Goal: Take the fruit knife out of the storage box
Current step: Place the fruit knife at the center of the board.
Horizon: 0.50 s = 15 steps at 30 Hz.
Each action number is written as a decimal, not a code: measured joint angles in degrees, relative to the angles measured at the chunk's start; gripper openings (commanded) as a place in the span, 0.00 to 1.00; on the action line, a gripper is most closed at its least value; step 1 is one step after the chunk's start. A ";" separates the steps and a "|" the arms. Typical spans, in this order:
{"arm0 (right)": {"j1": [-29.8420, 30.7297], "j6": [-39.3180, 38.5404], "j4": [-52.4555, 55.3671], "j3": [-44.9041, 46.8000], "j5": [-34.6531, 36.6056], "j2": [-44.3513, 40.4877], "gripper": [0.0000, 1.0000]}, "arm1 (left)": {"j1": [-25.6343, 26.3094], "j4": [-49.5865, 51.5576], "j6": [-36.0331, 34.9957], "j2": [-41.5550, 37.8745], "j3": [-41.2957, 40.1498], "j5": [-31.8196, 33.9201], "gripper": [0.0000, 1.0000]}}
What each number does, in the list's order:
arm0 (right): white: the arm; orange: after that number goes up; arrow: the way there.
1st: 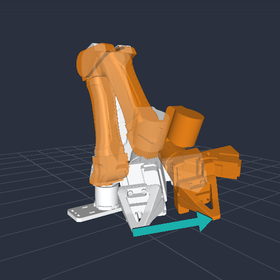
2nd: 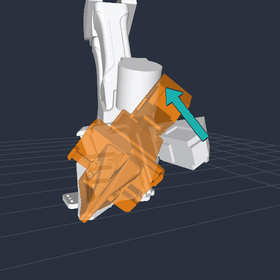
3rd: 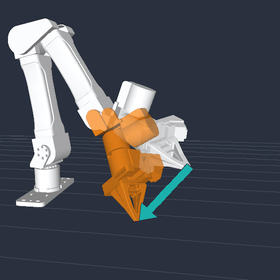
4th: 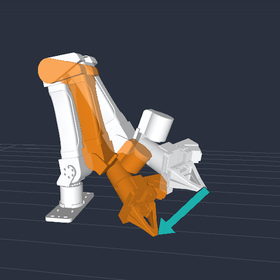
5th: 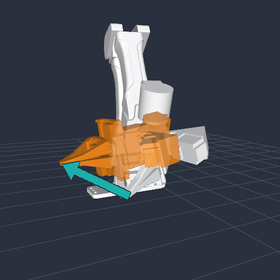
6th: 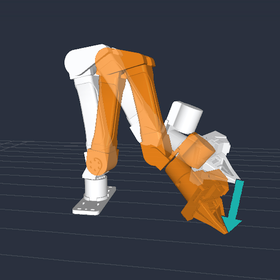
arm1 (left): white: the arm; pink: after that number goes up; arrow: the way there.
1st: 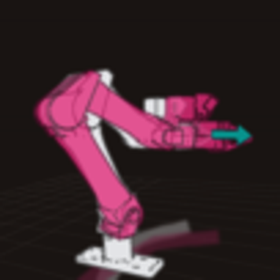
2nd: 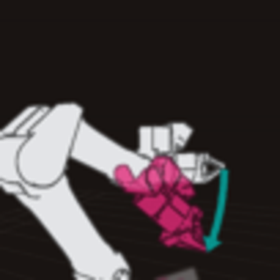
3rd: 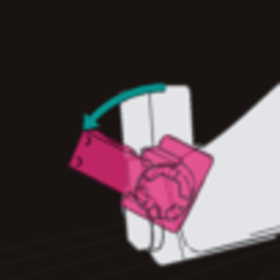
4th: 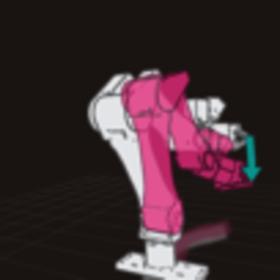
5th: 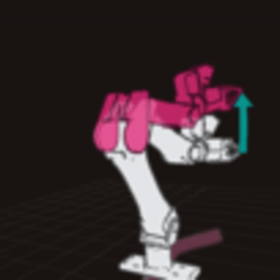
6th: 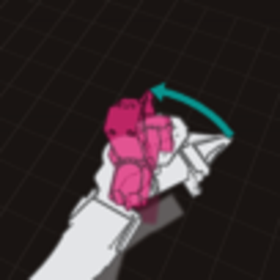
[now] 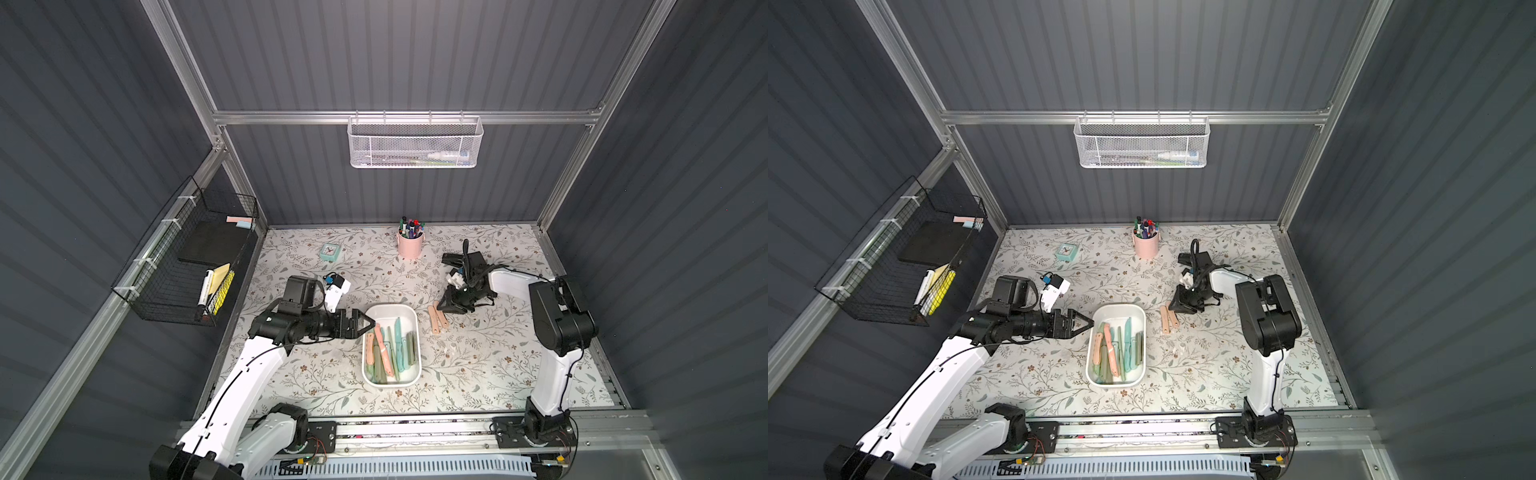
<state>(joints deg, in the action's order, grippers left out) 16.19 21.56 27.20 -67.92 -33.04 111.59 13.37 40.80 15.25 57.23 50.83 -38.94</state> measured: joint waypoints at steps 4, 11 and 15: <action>0.98 0.70 0.50 2.27 0.04 -1.86 0.40 | 0.00 -0.02 0.00 -0.07 0.00 0.22 0.99; 2.58 1.92 0.66 4.68 -0.26 -3.69 0.41 | 0.00 -0.02 0.00 -0.07 0.00 0.59 0.99; 2.67 2.49 0.57 4.98 -0.20 -4.00 0.41 | 0.00 -0.02 0.00 -0.07 0.00 0.61 0.99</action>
<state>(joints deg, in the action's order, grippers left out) 18.85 24.05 27.77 -62.94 -33.23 107.59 13.37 40.77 15.25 57.17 50.83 -38.33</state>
